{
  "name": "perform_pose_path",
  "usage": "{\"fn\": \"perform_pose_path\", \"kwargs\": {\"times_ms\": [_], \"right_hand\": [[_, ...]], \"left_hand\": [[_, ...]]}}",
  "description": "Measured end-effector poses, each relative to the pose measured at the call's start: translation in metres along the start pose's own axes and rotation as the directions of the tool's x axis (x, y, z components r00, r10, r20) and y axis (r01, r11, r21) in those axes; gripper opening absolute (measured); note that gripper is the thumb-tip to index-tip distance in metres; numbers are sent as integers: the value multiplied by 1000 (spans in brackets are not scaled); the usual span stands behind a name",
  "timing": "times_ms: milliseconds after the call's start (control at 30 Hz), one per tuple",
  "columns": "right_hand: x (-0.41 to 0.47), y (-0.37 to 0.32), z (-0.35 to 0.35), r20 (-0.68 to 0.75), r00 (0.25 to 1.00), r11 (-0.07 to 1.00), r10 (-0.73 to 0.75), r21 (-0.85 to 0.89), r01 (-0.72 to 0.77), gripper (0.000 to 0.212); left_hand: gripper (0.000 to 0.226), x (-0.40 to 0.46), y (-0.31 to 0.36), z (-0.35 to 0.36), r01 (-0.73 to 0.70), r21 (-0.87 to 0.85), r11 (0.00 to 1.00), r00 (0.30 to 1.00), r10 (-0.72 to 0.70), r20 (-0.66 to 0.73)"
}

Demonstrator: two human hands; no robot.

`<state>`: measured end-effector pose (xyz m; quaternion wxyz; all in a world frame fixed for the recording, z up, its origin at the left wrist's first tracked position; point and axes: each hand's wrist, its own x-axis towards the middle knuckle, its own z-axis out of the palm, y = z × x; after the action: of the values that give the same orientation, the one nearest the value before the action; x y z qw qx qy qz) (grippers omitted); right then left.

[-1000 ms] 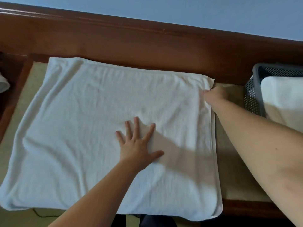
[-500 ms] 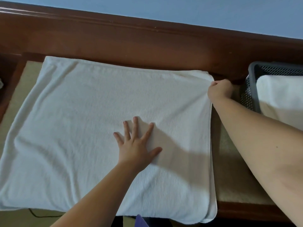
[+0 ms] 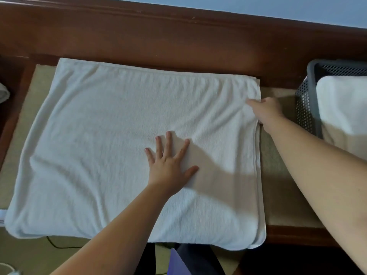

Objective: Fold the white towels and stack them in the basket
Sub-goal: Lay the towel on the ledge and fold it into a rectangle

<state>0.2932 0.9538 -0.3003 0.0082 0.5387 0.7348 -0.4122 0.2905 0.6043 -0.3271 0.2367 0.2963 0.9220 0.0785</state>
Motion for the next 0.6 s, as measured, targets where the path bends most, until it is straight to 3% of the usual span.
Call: {"fn": "perform_pose_path", "kwargs": {"times_ms": [133, 233, 367, 500, 600], "right_hand": [[-70, 48, -9, 84, 995, 995, -53, -83, 60, 34], [-128, 98, -12, 192, 981, 997, -12, -70, 26, 33], [-174, 156, -19, 320, 946, 998, 46, -47, -32, 16], [-207, 182, -34, 178, 980, 995, 86, 27, -92, 21], [-238, 188, -41, 305, 947, 990, 101, 62, -126, 20]], "left_hand": [[87, -25, -26, 0, -29, -18, 999, 999, 28, -29], [85, -56, -43, 5, -41, 24, 999, 999, 42, -25], [81, -95, -44, 18, -71, 79, 994, 997, 72, -6], [85, -116, -31, 30, -35, 122, 992, 995, 23, 93], [87, -113, -24, 26, -24, 147, 989, 990, 3, 143]]}}
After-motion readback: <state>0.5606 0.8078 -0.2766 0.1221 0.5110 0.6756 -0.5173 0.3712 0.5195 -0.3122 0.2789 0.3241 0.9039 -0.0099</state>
